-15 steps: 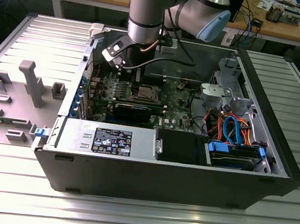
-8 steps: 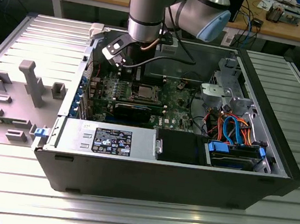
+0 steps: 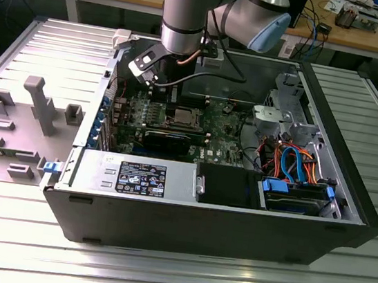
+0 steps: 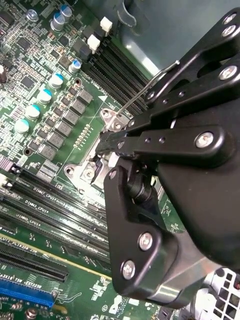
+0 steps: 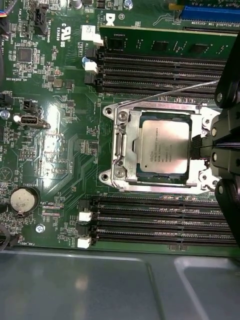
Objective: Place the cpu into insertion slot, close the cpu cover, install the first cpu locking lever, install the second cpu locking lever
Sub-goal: 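Close the cpu cover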
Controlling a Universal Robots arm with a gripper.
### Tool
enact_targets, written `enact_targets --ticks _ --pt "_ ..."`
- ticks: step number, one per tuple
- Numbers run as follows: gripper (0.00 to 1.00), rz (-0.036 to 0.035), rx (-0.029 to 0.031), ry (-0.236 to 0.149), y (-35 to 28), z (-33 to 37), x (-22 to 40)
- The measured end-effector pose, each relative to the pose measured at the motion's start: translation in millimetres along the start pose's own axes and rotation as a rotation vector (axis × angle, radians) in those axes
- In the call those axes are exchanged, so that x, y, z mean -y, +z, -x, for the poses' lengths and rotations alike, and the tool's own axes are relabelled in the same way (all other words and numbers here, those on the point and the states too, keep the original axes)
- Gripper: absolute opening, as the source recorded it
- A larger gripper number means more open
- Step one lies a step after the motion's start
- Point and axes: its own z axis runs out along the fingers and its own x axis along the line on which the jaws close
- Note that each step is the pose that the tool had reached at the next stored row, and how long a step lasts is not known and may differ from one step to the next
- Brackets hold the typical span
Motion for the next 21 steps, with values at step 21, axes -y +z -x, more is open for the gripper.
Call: enact_targets --ticks 21 --pt "0.11 -0.0001 0.0017 0.000 -3.1 0.2 -4.3"
